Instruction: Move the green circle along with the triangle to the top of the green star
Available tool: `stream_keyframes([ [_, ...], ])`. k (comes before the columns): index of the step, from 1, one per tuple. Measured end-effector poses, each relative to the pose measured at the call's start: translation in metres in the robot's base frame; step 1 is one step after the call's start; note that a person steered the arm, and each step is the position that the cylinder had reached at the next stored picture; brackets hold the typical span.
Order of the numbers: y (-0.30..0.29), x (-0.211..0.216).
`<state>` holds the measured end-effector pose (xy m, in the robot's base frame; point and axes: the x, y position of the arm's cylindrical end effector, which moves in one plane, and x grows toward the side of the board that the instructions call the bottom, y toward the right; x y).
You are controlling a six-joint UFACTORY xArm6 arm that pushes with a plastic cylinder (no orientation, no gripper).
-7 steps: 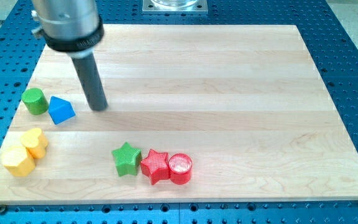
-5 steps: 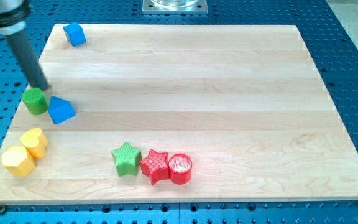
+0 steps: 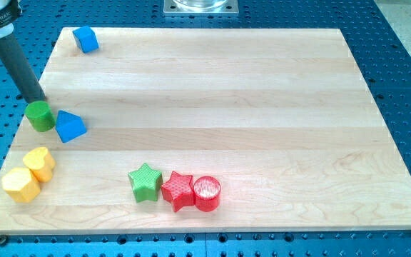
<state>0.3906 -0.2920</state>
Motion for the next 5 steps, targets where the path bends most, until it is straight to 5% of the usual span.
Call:
stream_keyframes([
  [2, 0.023, 0.02],
  [4, 0.141, 0.047],
  [5, 0.122, 0.021],
])
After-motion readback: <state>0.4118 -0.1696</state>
